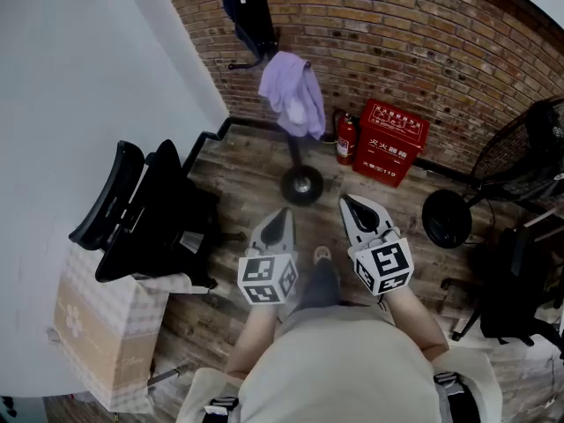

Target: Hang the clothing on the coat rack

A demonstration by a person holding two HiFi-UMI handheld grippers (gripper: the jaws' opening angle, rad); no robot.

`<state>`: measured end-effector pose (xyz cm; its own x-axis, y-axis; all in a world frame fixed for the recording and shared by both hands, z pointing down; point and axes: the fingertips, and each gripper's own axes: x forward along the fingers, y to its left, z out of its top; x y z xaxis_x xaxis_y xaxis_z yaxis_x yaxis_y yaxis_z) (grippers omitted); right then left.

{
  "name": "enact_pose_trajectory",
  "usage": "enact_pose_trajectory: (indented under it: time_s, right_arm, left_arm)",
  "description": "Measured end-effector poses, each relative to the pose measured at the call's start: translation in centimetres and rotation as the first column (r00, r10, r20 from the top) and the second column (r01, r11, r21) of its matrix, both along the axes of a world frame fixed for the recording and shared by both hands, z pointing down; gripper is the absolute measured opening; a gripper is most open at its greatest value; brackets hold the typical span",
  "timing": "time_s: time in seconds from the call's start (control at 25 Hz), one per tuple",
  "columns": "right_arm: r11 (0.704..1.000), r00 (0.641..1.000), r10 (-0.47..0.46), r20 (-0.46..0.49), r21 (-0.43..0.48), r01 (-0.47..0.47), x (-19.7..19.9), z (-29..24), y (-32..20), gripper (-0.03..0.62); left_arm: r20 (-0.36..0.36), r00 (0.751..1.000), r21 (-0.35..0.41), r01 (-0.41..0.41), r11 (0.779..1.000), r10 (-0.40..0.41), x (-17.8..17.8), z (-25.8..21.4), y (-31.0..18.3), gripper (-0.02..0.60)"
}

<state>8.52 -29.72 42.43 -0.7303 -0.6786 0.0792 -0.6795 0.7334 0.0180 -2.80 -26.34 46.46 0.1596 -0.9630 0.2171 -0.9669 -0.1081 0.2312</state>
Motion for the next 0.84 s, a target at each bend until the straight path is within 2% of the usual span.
enact_pose_trajectory:
  time_s: [0.84]
  right_arm:
    - [1.0, 1.0, -0.006, 0.0, 0.026, 0.006, -1.03, -1.08, 0.46, -0.002]
  left_arm:
    - [-0.018, 1.0, 0.011, -0.015, 1.0, 0.015, -0.63, -0.93, 0.38, 0.005]
